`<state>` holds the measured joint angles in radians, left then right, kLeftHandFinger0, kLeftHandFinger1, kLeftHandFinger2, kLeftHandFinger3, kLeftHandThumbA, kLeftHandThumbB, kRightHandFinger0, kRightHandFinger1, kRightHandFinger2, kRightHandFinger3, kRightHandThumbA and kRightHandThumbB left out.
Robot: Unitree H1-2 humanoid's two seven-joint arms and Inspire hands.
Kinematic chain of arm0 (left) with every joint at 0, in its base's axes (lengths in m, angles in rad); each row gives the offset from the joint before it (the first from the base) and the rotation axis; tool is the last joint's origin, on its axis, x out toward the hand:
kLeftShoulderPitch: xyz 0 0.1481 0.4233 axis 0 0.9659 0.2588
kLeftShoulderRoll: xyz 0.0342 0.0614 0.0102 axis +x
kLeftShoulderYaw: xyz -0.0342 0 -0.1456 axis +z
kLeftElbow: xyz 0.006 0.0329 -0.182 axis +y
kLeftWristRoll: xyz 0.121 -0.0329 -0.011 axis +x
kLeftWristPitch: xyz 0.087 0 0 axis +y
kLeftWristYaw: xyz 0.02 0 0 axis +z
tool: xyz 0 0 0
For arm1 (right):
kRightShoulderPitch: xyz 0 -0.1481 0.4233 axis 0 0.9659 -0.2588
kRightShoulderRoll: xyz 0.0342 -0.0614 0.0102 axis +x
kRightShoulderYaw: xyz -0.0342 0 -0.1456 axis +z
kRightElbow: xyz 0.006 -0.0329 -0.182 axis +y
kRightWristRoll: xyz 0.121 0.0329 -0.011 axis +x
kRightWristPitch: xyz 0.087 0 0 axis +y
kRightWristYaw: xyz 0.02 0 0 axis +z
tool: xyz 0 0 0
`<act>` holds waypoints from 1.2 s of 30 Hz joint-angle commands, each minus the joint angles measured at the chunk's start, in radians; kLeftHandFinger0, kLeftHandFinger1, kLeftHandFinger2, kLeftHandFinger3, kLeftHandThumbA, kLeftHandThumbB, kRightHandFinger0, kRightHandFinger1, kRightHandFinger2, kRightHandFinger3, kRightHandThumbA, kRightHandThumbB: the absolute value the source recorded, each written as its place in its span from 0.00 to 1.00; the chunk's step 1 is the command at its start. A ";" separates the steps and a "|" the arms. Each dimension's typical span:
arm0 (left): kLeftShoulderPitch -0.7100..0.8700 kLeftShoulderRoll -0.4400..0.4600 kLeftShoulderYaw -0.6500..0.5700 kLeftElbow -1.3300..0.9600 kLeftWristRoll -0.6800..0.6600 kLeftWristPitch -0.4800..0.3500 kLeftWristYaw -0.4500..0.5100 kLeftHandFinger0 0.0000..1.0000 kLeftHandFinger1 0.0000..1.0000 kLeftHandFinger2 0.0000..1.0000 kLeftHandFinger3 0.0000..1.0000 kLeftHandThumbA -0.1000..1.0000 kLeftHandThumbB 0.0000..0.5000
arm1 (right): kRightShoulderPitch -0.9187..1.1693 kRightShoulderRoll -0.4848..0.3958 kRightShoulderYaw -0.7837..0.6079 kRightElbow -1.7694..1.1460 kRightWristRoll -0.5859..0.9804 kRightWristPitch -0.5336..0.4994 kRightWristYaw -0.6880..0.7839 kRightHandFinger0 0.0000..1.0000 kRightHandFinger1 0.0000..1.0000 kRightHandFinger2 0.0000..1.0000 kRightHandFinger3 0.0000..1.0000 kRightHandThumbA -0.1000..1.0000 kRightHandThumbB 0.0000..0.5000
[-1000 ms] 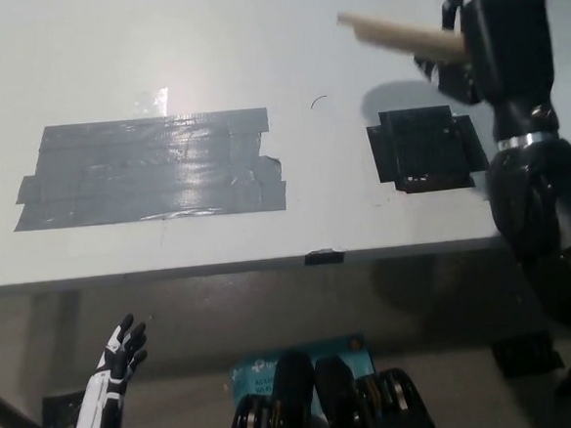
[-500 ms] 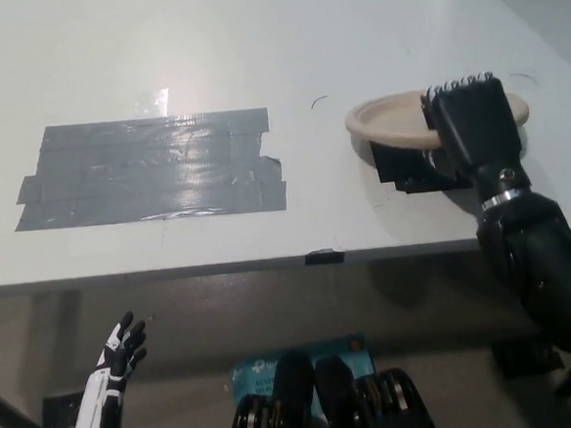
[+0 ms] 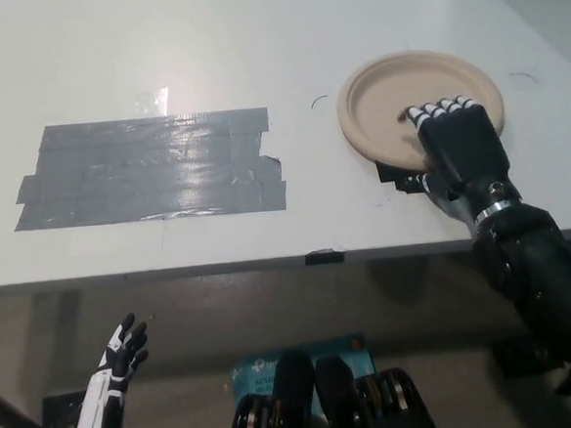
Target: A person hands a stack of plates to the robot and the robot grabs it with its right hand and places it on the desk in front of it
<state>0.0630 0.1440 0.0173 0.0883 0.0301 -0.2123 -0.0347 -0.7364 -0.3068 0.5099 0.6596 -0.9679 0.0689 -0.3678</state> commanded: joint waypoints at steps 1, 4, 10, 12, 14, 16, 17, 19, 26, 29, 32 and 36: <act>-0.012 0.021 0.010 -0.033 0.000 -0.010 -0.007 1.00 1.00 1.00 1.00 1.00 0.40 | -0.110 -0.252 -0.047 -0.702 0.781 0.302 1.025 1.00 1.00 1.00 1.00 0.94 1.00; -0.015 0.021 0.012 -0.031 -0.004 -0.011 -0.007 1.00 1.00 1.00 1.00 1.00 0.41 | -0.144 -0.309 -0.049 -0.862 0.908 0.386 1.085 1.00 1.00 1.00 1.00 0.95 1.00; -0.023 0.024 0.011 -0.033 -0.003 -0.010 -0.008 1.00 1.00 1.00 1.00 1.00 0.42 | -0.192 -0.407 -0.084 -1.055 1.244 0.401 1.091 1.00 1.00 1.00 1.00 0.84 1.00; -0.027 0.022 0.012 -0.035 -0.006 0.001 -0.008 1.00 1.00 1.00 1.00 1.00 0.44 | -0.192 -0.430 -0.113 -1.109 1.332 0.401 1.068 1.00 1.00 1.00 1.00 0.85 1.00; -0.032 0.021 0.012 -0.037 -0.007 0.008 -0.008 1.00 1.00 1.00 1.00 1.00 0.45 | -0.186 -0.450 -0.164 -1.174 1.456 0.401 1.013 1.00 1.00 1.00 1.00 0.82 1.00; -0.041 0.024 0.013 -0.034 -0.004 0.003 -0.007 1.00 1.00 1.00 1.00 1.00 0.44 | -0.172 -0.442 -0.227 -1.214 1.524 0.401 0.983 1.00 1.00 1.00 1.00 0.84 1.00; -0.046 0.025 0.013 -0.033 -0.004 0.004 -0.008 1.00 1.00 1.00 1.00 1.00 0.44 | -0.166 -0.443 -0.249 -1.230 1.542 0.401 0.966 1.00 1.00 1.00 1.00 0.85 1.00; -0.065 0.028 0.014 -0.032 0.001 0.015 -0.006 1.00 1.00 1.00 1.00 1.00 0.43 | -0.134 -0.484 -0.310 -1.291 1.607 0.351 0.870 1.00 1.00 1.00 1.00 0.91 1.00; -0.089 0.026 0.010 -0.022 -0.019 0.016 -0.019 1.00 1.00 1.00 1.00 1.00 0.39 | 0.108 -0.584 -0.387 -1.467 1.598 -0.038 0.523 1.00 1.00 1.00 1.00 0.93 1.00; -0.091 0.027 0.009 -0.017 -0.016 0.011 -0.019 1.00 1.00 1.00 1.00 1.00 0.37 | 0.218 -0.576 -0.379 -1.512 1.597 -0.127 0.433 1.00 1.00 1.00 1.00 0.99 1.00; -0.093 0.027 0.008 -0.010 -0.010 0.007 -0.017 1.00 1.00 1.00 1.00 1.00 0.38 | 0.299 -0.593 -0.353 -1.530 1.594 -0.188 0.430 1.00 1.00 1.00 1.00 0.90 1.00; -0.103 0.023 0.007 -0.004 -0.010 0.019 -0.015 1.00 1.00 1.00 1.00 1.00 0.41 | 0.418 -0.578 -0.386 -1.511 1.659 -0.206 0.422 1.00 1.00 1.00 1.00 0.66 1.00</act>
<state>0.0280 0.1430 0.0156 0.1202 0.0295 -0.1888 -0.0348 -0.4500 -0.6024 0.4118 -0.0803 -0.2873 0.1537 0.0318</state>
